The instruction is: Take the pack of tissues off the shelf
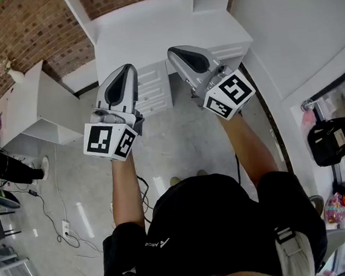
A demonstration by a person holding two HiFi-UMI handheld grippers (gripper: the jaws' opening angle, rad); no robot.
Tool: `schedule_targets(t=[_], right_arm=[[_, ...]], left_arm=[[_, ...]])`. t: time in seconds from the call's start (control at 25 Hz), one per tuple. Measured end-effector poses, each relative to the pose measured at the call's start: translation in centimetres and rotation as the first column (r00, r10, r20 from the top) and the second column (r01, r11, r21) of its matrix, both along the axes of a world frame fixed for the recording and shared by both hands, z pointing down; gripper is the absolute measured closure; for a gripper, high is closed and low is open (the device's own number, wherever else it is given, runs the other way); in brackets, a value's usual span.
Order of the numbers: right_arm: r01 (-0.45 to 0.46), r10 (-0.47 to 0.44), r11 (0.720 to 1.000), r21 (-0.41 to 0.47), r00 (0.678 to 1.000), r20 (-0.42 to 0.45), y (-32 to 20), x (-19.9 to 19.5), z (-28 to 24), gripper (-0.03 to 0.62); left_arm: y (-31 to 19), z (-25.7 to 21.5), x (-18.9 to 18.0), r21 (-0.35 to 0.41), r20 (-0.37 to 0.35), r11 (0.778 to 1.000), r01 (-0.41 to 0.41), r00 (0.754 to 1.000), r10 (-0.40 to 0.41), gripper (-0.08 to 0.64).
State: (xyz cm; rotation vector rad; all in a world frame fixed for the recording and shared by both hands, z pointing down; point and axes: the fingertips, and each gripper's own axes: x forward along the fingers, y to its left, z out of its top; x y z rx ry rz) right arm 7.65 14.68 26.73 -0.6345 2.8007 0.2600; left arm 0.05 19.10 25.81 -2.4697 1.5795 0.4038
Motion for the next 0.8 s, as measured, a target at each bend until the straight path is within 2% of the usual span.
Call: schedule_targets(t=[0.56, 0.8], right_arm=[[-0.071, 0.070, 0.997, -0.030, 0.997, -0.010, -0.4, -5.7, 0.6, 0.591], [-0.089, 0.089, 0.996, -0.026, 0.996, -0.017, -2.7, -7.4, 0.4, 0.590]], left_arm=[[-0.2, 0.3, -7.3, 0.018, -0.032, 0.999, -0.027, 0.999, 0.028, 0.561], [-2.2, 0.1, -9.7, 0.028, -0.031, 0.999, -0.025, 0.999, 0.026, 0.561]])
